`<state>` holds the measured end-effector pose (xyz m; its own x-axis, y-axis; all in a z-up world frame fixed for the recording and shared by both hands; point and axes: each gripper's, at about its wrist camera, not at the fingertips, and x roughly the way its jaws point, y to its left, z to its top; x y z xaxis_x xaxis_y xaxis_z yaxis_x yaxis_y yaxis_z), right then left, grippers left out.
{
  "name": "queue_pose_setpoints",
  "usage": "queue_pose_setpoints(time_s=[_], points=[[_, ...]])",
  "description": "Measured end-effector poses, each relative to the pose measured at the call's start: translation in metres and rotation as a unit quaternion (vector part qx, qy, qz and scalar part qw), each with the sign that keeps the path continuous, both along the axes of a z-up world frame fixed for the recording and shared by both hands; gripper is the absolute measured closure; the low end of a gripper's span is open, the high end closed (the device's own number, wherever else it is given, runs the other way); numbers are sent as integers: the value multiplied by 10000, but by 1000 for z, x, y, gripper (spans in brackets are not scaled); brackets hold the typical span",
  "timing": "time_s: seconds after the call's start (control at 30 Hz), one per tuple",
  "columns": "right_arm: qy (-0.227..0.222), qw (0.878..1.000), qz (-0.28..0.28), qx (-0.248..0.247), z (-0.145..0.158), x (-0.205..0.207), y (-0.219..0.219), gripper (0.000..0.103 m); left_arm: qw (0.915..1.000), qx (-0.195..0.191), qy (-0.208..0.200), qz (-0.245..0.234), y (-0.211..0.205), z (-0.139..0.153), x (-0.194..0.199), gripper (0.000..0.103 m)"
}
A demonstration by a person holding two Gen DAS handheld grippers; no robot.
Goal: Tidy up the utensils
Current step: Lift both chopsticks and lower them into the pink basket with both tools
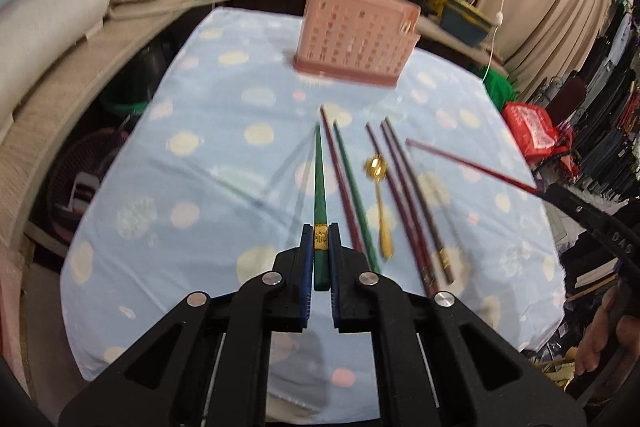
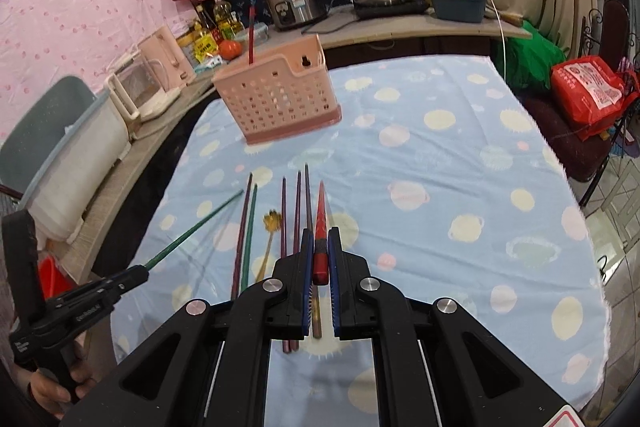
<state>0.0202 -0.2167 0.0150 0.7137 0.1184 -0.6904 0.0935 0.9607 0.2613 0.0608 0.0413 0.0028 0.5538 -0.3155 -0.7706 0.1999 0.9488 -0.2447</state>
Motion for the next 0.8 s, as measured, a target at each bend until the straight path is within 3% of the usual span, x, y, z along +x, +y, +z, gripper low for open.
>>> queue_pose_setpoints(time_s=[0.33, 0.8], points=[[-771, 9970, -28, -55, 74, 42, -15, 96, 9946, -61, -1033, 84, 2, 91, 52, 96], [-1625, 9866, -85, -130, 153, 135, -27, 96, 9728, -167, -2300, 237, -11, 205, 142, 96]])
